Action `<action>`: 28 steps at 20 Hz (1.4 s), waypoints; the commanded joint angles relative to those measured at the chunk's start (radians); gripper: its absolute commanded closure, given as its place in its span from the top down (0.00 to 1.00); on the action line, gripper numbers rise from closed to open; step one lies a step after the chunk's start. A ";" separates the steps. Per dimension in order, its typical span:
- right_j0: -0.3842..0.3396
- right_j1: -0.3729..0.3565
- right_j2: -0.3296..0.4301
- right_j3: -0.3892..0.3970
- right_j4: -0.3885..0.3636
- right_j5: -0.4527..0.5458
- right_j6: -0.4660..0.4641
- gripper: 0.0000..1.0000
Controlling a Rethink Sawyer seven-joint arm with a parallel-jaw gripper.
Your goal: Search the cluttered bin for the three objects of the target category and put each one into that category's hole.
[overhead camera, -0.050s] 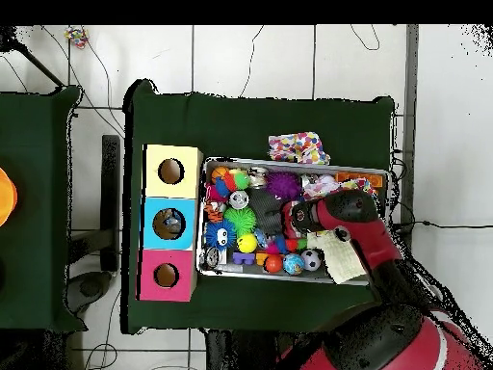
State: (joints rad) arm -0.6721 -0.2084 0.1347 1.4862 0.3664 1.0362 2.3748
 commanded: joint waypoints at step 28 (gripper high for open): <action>0.076 -0.113 -0.085 -0.083 -0.173 -0.062 0.044 1.00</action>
State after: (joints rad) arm -0.6123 -0.3206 0.0367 1.4377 0.2276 1.0366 2.3748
